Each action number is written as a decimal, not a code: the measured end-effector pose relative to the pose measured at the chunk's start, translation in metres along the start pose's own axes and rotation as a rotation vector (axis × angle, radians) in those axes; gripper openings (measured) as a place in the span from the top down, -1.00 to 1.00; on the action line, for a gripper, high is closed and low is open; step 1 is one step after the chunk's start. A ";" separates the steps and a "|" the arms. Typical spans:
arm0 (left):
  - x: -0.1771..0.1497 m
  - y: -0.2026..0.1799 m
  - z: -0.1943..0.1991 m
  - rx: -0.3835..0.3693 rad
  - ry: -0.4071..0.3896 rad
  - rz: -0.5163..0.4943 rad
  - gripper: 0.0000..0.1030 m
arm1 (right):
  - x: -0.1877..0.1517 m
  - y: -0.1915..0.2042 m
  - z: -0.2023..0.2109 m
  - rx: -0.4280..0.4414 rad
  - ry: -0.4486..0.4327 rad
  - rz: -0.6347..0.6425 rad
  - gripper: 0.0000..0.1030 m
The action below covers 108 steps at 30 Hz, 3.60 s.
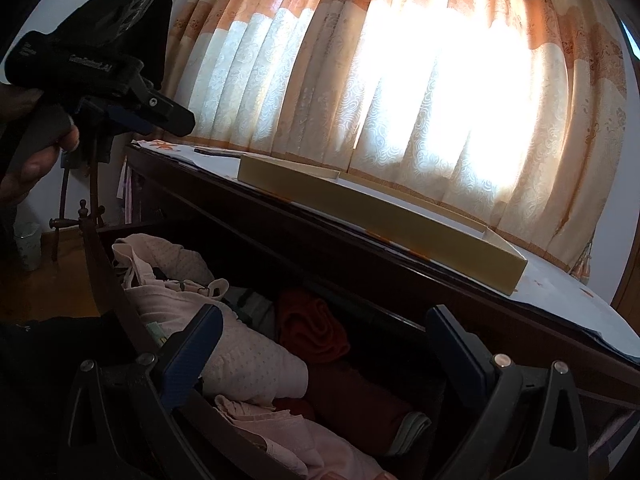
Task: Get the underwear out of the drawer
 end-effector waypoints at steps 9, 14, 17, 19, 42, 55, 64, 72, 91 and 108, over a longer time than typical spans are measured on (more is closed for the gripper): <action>0.010 0.018 0.002 0.030 -0.009 0.024 -0.99 | -0.001 0.002 0.008 0.013 0.014 -0.014 -0.99; 0.012 0.021 0.002 0.032 -0.008 0.026 -0.99 | -0.002 0.002 0.012 0.023 0.021 -0.024 -0.99; 0.012 0.021 0.003 0.029 -0.005 0.019 -0.99 | -0.003 0.002 0.014 0.031 0.028 -0.032 -0.99; 0.011 0.021 0.002 0.027 -0.001 0.013 -0.99 | -0.003 0.002 0.014 0.034 0.034 -0.033 -0.99; 0.007 0.009 0.000 0.011 0.041 -0.034 -0.99 | -0.002 -0.009 0.007 0.107 0.141 -0.109 -0.99; -0.015 0.008 -0.035 -0.034 0.226 -0.078 -0.99 | 0.001 -0.014 -0.003 0.160 0.244 -0.128 -0.99; -0.030 0.013 -0.054 0.000 0.301 -0.108 -0.99 | 0.007 -0.027 -0.006 0.111 0.281 -0.135 -0.99; -0.046 0.013 -0.072 0.002 0.376 -0.152 -0.91 | 0.012 -0.044 -0.017 0.112 0.355 -0.110 -0.99; -0.077 0.018 -0.095 -0.032 0.505 -0.152 -0.31 | 0.024 -0.029 -0.044 0.211 0.422 -0.036 -0.99; -0.071 0.021 -0.093 -0.079 0.504 -0.148 0.20 | 0.027 -0.009 -0.098 0.293 0.586 -0.002 -0.97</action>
Point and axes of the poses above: each gripper's, at about its wrist camera, not at the fingertips, and z roughly against the way its jaws point, y to its left, x to its top, the point moved 1 cm from there along -z, roughly the way its jaws point, and after that the axes turned 8 degrees about z, right-handed, at the moved point
